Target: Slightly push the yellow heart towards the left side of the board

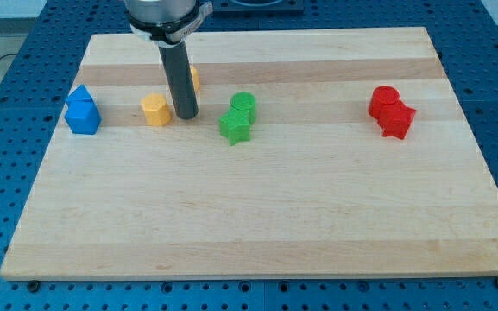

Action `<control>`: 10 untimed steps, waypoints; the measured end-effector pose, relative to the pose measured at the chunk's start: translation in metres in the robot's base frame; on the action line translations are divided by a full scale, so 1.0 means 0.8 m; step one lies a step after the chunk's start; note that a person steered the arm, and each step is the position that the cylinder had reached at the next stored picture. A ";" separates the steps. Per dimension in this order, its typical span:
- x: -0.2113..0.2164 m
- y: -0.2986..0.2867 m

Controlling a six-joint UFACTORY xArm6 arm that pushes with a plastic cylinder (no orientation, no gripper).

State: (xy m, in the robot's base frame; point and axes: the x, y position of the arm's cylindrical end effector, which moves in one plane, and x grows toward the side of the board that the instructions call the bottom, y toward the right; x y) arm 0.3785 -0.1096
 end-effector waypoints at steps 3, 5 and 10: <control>0.013 -0.087; -0.021 0.035; -0.084 -0.104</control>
State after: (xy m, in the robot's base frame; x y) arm 0.3113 -0.1929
